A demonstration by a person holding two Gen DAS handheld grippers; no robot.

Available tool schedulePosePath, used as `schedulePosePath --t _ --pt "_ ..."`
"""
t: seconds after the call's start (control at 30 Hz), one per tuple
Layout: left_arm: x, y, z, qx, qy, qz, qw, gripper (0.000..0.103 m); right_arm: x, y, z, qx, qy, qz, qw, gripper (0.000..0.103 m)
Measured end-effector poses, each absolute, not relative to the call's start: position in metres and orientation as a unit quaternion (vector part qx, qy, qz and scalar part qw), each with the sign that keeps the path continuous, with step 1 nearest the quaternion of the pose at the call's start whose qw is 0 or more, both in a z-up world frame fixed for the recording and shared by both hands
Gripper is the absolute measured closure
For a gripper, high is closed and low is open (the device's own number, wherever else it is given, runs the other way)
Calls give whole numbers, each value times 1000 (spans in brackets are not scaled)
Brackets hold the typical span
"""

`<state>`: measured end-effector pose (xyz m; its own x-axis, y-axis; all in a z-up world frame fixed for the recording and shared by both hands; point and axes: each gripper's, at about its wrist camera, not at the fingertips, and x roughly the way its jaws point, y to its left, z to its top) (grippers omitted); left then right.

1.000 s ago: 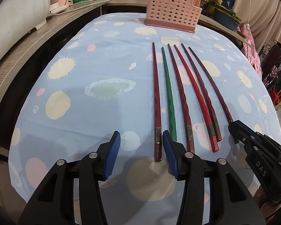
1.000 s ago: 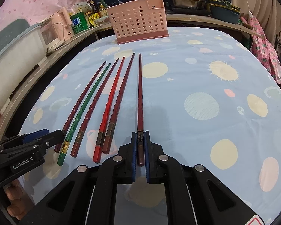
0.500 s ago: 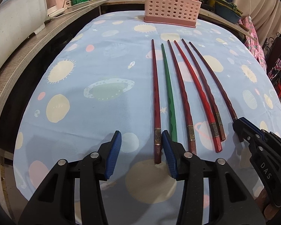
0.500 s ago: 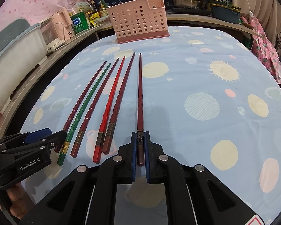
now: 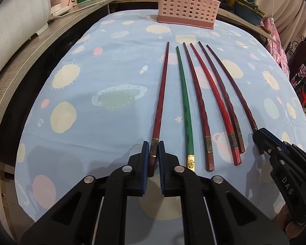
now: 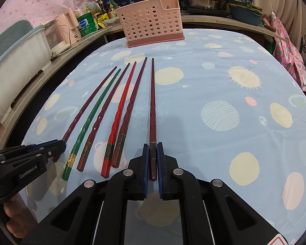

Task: Organize utensils
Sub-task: 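Lift both dark red chopsticks and carry them over the pink basket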

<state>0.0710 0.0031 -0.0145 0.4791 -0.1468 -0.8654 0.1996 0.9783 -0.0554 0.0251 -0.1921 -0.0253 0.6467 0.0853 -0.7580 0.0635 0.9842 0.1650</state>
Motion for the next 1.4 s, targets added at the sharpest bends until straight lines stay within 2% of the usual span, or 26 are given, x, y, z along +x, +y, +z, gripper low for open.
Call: schedulePosePath --t 0.77,1.4 --pt "82 4 8 4 509 -112 853 96 27 -208 2 114 441 0 890 96" --pt "106 5 81 -5 449 -118 886 96 53 -237 89 135 351 -8 926 96"
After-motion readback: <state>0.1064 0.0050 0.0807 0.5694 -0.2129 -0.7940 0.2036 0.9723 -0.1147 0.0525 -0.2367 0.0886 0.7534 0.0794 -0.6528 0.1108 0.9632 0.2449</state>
